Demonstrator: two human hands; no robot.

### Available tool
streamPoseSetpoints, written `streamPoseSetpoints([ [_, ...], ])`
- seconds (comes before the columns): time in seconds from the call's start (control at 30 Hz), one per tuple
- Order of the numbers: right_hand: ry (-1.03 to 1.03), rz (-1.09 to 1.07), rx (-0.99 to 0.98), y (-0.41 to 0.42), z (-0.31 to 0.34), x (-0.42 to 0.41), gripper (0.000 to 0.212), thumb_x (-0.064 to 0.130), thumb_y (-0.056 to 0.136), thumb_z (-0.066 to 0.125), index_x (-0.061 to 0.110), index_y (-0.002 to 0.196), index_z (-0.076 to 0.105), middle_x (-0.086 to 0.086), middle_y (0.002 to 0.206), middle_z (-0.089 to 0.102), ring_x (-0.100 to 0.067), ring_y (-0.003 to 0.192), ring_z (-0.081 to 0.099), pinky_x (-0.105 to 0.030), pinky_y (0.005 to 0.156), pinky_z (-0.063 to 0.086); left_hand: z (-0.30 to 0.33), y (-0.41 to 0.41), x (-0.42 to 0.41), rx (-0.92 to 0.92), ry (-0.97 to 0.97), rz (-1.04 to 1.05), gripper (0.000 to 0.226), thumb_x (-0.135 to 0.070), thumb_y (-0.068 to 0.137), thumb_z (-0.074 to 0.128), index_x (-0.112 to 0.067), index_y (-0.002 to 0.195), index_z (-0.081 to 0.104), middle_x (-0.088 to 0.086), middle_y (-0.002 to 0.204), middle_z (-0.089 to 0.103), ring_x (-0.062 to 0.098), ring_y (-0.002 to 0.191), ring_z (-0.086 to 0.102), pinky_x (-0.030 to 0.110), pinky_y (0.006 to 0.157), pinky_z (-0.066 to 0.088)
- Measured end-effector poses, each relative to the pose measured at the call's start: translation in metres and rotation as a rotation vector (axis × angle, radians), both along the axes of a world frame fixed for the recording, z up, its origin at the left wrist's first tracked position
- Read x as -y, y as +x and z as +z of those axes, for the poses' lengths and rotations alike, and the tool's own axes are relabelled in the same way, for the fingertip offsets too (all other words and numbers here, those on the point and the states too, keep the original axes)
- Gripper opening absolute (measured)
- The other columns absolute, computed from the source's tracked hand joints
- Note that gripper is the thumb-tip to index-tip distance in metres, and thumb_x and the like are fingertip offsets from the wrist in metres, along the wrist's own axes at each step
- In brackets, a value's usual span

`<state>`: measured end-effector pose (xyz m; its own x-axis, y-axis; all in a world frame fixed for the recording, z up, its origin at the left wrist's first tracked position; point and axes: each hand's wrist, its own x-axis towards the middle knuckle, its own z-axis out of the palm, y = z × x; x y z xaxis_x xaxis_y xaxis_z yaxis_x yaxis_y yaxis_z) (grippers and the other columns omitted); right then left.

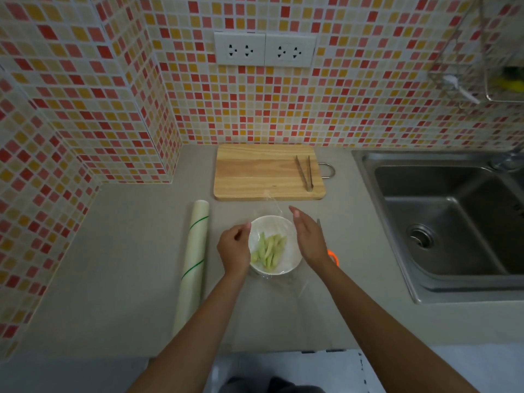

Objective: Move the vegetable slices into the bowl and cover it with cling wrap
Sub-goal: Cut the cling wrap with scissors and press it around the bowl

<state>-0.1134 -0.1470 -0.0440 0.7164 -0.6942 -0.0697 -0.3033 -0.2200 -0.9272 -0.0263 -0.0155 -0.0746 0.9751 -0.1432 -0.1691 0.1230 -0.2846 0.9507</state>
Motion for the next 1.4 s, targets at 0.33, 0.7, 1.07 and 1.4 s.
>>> streamPoseSetpoints([
  [0.33, 0.102, 0.007, 0.032, 0.011, -0.027, 0.003, 0.038, 0.032, 0.101, 0.041, 0.011, 0.124, 0.063, -0.001, 0.121, 0.066, -0.009, 0.112, 0.058, -0.019, 0.093, 0.041, -0.003, 0.004, 0.019, -0.165, -0.201, 0.239, 0.025, -0.019, 0.091, 0.059, 0.002, 0.083, 0.070, 0.013, 0.083, 0.068, 0.018, 0.076, 0.059, 0.031, 0.071, 0.049],
  [0.7, 0.234, -0.120, 0.125, 0.007, -0.046, -0.004, 0.033, 0.035, 0.099, 0.044, 0.021, 0.114, 0.069, 0.014, 0.107, 0.070, -0.003, 0.109, 0.062, -0.033, 0.101, 0.048, -0.016, 0.022, 0.011, -0.385, -0.242, 0.048, 0.016, -0.020, 0.088, 0.064, -0.015, 0.077, 0.073, 0.003, 0.079, 0.072, 0.015, 0.071, 0.063, 0.026, 0.070, 0.052],
  [1.07, 0.241, -0.138, 0.135, 0.005, -0.044, -0.008, 0.041, 0.038, 0.101, 0.038, 0.015, 0.120, 0.066, 0.002, 0.117, 0.069, -0.011, 0.113, 0.062, -0.033, 0.100, 0.049, -0.014, 0.026, 0.012, -0.220, 0.078, 0.109, 0.029, -0.031, 0.086, 0.064, -0.012, 0.108, 0.059, 0.007, 0.108, 0.066, 0.025, 0.092, 0.061, 0.030, 0.078, 0.046],
  [1.4, 0.264, -0.177, 0.154, 0.002, -0.042, -0.008, 0.040, 0.035, 0.101, 0.038, 0.014, 0.119, 0.067, 0.001, 0.113, 0.070, -0.013, 0.110, 0.064, -0.041, 0.100, 0.050, -0.017, 0.036, 0.021, -0.375, 0.058, 0.138, 0.034, -0.026, 0.083, 0.064, -0.012, 0.114, 0.059, 0.009, 0.116, 0.066, 0.027, 0.098, 0.062, 0.033, 0.084, 0.049],
])
